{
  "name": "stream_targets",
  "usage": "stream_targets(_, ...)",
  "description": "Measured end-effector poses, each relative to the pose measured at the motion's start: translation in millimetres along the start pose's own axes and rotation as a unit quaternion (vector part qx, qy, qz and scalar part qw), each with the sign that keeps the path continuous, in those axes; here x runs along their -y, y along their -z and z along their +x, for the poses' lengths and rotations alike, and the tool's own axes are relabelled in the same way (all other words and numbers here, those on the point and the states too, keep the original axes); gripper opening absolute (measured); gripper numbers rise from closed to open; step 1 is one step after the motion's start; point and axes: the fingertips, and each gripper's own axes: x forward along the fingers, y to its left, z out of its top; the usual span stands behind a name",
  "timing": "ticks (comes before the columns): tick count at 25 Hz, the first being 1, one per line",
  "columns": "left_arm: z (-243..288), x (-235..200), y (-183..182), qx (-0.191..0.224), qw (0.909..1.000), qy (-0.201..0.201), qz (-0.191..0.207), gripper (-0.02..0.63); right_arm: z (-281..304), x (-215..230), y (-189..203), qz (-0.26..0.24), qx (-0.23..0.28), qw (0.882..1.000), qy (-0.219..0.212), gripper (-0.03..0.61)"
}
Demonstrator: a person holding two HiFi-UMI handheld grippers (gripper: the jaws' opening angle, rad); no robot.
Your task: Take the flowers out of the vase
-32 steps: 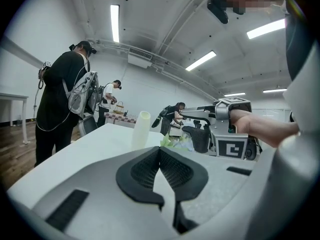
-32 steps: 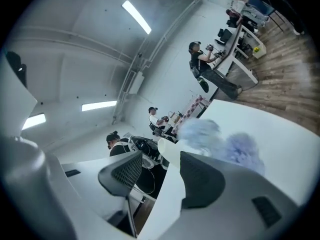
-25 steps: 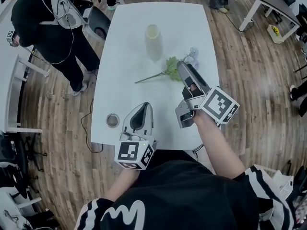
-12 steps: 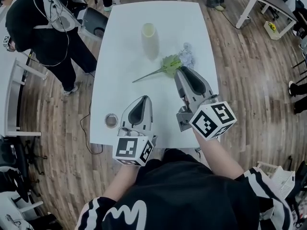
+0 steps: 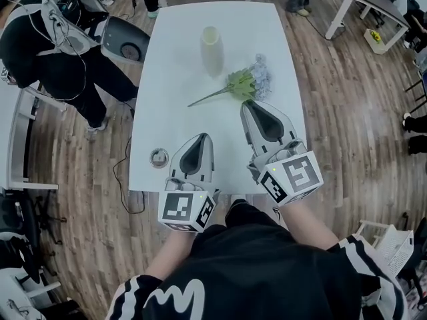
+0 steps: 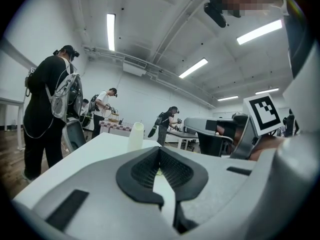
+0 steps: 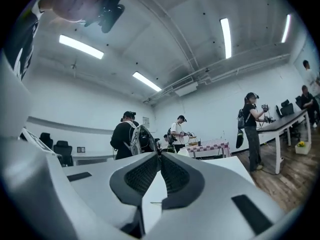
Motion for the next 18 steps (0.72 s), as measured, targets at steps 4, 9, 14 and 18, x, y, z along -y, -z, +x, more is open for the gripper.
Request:
stream_targets(4, -16.5, 3.4, -3.0, 0.003, 0.9999, 0.012, 0.003, 0.005, -10.4, -25.8, -3.7, -0.048, 0.002, 0.999, -0.008, 0.026)
stream_targets(9, -46.4, 8.6, -7.1, 0.006, 0.9997, 0.022, 0.007, 0.005, -29.5, -58.6, -2.7, -0.049, 0.001, 0.999, -0.013, 0.02)
stream_targets(14, -85.3, 10.5, -3.8, 0.004, 0.9996, 0.025, 0.011, 0.005, -52.4, -99.9, 7.7, -0.046, -0.004, 0.999, -0.021, 0.018)
stream_targets(18, -113.7, 13.3, 2.3, 0.005, 0.9996, 0.026, 0.012, 0.005, -70.6, -128.8, 13.3, -0.038, -0.002, 0.999, -0.028, 0.018)
